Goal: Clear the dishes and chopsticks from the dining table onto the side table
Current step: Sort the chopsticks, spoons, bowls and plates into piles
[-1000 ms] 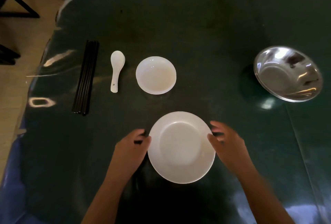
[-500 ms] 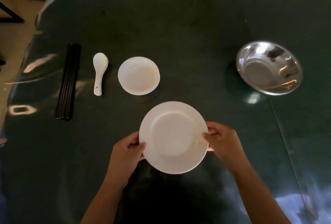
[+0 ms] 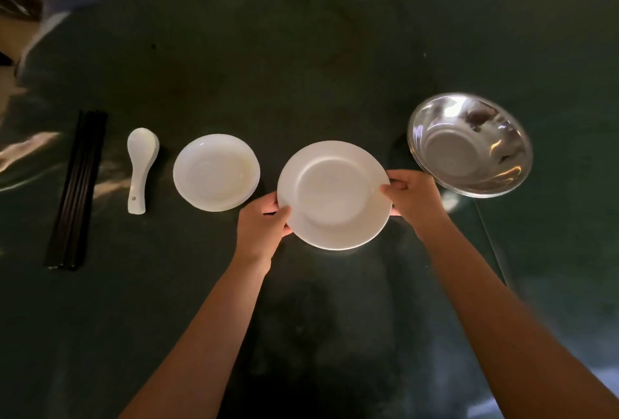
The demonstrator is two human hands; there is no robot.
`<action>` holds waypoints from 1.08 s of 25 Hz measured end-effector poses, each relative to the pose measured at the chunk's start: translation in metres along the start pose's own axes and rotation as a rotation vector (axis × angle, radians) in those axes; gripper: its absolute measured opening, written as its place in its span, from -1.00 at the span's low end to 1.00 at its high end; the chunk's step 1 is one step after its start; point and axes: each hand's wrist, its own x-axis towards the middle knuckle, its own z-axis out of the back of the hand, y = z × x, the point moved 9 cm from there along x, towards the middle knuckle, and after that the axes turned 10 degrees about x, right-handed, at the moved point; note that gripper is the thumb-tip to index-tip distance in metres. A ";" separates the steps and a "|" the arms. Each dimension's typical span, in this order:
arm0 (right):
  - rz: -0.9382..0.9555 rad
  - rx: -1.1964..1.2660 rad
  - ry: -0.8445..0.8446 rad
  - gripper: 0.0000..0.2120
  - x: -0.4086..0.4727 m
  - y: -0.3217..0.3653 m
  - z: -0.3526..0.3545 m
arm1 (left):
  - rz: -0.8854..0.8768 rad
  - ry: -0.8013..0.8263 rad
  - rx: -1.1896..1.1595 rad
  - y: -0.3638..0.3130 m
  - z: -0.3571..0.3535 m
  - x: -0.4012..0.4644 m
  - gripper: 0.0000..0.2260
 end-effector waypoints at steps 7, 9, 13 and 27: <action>0.081 -0.103 0.015 -0.68 -0.012 -0.009 0.009 | -0.190 -0.181 0.526 -0.009 0.019 -0.022 -0.74; 0.359 -0.324 -0.051 -0.59 -0.039 0.007 0.019 | -0.494 -0.309 0.799 -0.030 0.016 -0.050 -0.64; 0.936 -0.785 0.023 -0.51 -0.092 0.025 -0.007 | -0.991 -0.136 1.103 -0.043 -0.032 -0.072 -0.63; 1.160 -0.946 0.254 -0.75 -0.079 0.033 -0.043 | -1.061 0.063 1.164 -0.052 -0.052 -0.050 -0.72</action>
